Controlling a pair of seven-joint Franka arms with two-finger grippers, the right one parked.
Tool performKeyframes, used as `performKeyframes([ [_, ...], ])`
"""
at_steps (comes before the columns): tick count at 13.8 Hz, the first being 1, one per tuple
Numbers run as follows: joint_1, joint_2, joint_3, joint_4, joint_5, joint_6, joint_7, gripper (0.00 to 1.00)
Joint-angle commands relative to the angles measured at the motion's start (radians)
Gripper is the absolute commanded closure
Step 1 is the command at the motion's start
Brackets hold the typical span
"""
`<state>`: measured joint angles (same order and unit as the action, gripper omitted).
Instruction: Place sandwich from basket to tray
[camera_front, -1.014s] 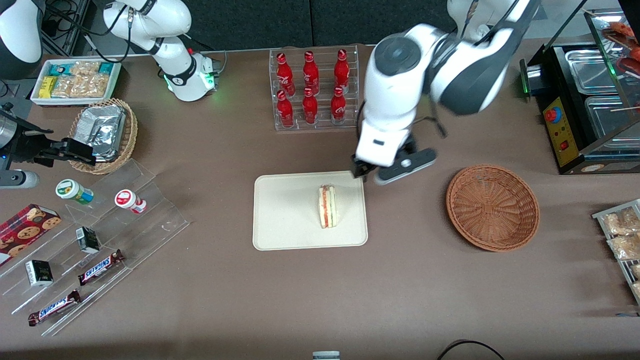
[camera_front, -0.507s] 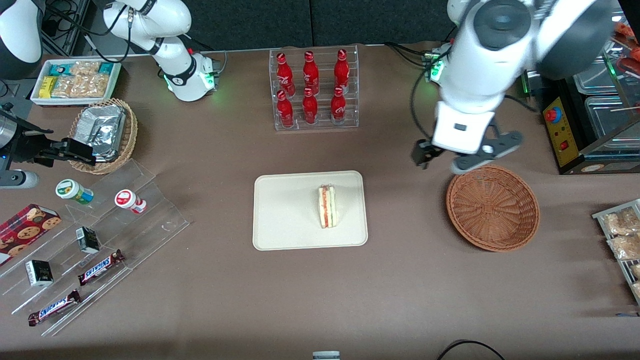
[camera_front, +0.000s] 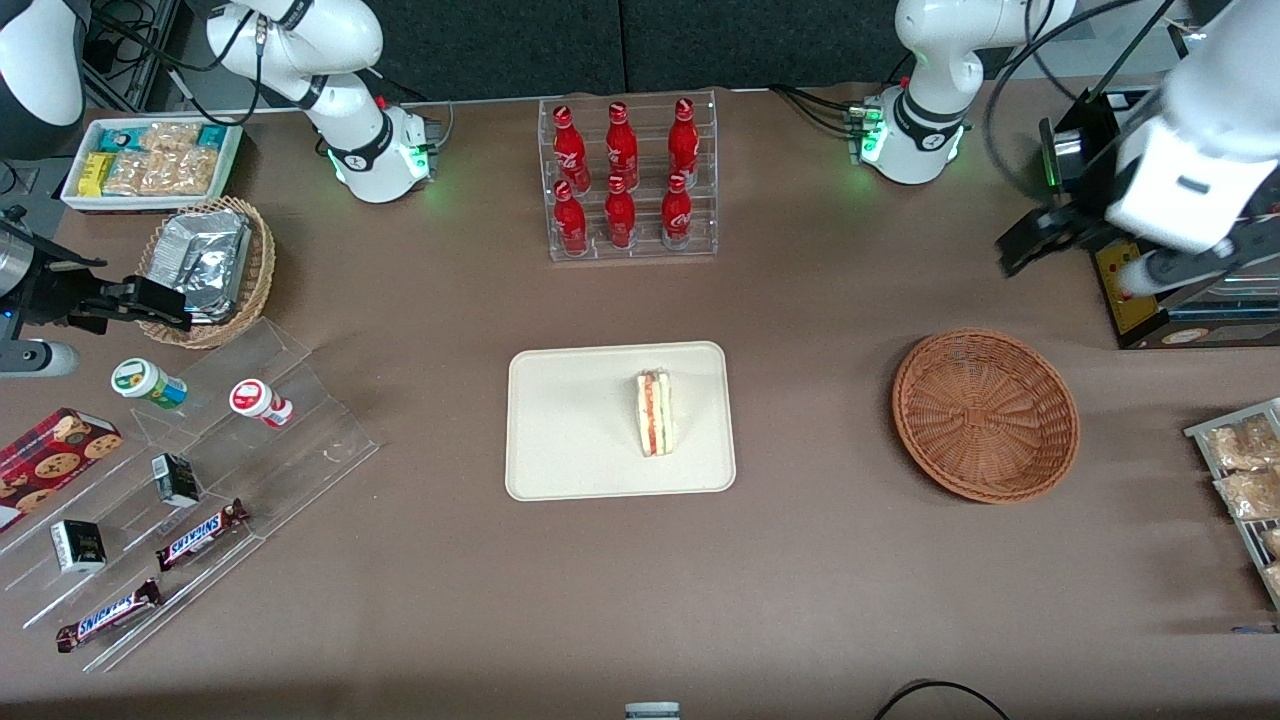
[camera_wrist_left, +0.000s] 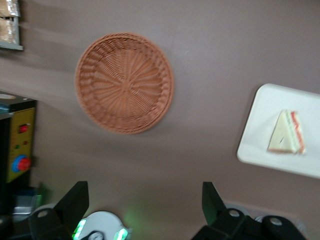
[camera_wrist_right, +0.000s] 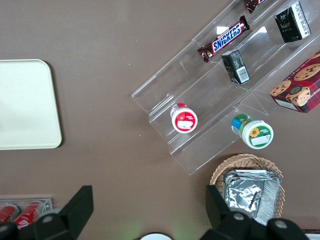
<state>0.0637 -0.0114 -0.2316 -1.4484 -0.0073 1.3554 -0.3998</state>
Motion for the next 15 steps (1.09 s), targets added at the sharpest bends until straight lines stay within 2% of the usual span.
performKeyframes([
  [1, -0.07, -0.073, 0.131, -0.027, -0.023, -0.076, 0.148, 0.0],
  [3, -0.107, -0.12, 0.217, -0.07, -0.022, -0.09, 0.24, 0.0],
  [8, -0.105, -0.255, 0.262, -0.216, -0.013, -0.072, 0.328, 0.0],
  [15, -0.105, -0.194, 0.295, -0.115, -0.016, -0.093, 0.415, 0.0],
])
